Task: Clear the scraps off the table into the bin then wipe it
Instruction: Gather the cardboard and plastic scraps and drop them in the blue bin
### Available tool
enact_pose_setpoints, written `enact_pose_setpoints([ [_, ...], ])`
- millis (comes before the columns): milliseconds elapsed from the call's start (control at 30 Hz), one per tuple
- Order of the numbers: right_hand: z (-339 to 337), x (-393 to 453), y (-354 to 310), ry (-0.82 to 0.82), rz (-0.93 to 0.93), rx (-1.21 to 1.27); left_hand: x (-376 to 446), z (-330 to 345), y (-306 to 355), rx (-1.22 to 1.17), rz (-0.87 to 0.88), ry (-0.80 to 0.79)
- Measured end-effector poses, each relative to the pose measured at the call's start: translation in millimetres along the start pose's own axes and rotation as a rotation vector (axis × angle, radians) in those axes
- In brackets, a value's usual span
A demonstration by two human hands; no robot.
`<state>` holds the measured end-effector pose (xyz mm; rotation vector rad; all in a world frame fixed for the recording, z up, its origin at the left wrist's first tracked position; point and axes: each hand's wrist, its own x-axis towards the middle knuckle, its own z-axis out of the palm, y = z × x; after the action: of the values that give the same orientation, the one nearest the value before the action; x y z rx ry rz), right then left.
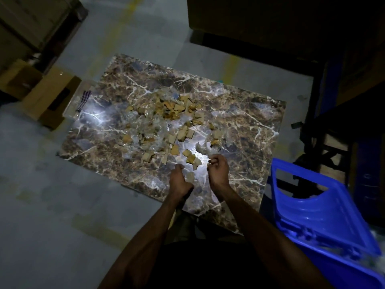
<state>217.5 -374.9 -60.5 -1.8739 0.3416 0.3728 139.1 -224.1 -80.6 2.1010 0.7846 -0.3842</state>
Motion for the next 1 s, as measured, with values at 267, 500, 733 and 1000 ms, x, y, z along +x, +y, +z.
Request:
enact_pose_setpoints([
  [267, -18, 23, -22, 0.009, -0.032, -0.165, 21, -12, 72, -0.119, 0.061, 0.03],
  [500, -22, 12, -12, -0.182, -0.189, -0.265, 32, -21, 64, -0.113, 0.068, 0.217],
  [733, -41, 49, -36, 0.197, -0.158, -0.296, 43, -19, 57, 0.03, 0.094, 0.1],
  [1000, -35, 76, -44, -0.139, -0.281, -0.327, 46, -12, 64, -0.196, 0.232, 0.119],
])
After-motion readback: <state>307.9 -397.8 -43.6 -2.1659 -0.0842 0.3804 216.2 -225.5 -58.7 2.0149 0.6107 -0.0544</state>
